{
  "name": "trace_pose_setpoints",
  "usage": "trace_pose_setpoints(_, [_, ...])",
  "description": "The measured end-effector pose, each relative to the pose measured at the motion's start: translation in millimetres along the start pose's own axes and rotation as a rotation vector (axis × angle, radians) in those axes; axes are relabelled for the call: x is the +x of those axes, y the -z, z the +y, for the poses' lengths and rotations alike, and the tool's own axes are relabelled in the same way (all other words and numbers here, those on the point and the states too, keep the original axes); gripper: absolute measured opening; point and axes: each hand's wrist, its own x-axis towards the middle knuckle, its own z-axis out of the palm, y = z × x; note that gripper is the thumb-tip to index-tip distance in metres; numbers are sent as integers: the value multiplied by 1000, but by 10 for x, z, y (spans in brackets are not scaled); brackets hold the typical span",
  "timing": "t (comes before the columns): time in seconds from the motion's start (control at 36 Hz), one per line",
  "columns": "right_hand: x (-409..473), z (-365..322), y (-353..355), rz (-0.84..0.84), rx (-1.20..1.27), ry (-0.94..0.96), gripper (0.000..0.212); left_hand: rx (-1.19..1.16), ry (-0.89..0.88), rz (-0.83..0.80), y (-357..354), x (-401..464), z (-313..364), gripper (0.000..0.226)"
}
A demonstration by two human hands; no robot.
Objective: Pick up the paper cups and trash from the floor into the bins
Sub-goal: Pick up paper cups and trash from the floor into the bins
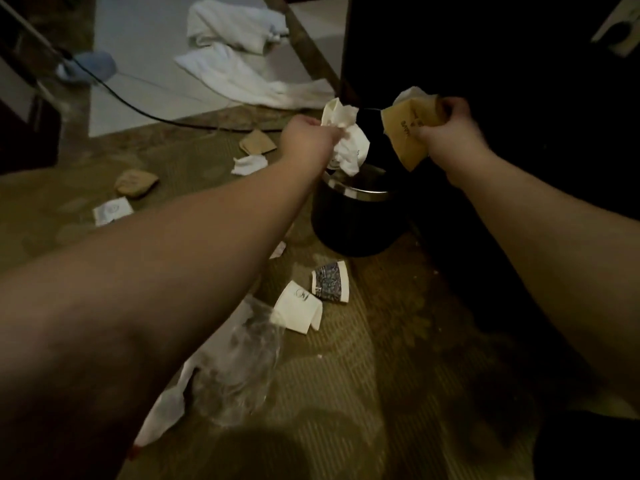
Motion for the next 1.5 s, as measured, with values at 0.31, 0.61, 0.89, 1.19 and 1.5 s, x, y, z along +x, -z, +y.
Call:
trace_pose_setpoints(0.31, [462,124,-368,-171,-371,-68,90,281,66,-145,-333,459,-63,83])
trace_pose_setpoints(0.61, [202,183,-418,-254,-639,57,78,301,22,-158,31,507,-313,89])
trace_pose_setpoints(0.89, [-459,-101,-739,-334,-917,340,62,867,-293,-118,975,-211,-877,52])
trace_pose_setpoints(1.19, [-1883,415,-1506,-770,-912,538,46,857,40,-21,2423,-1578,-2592,69])
trace_pose_setpoints(1.5, [-2535,1102,-2603,-1126,-977,407,111,813,559,7,2506,-2146,-3864,91])
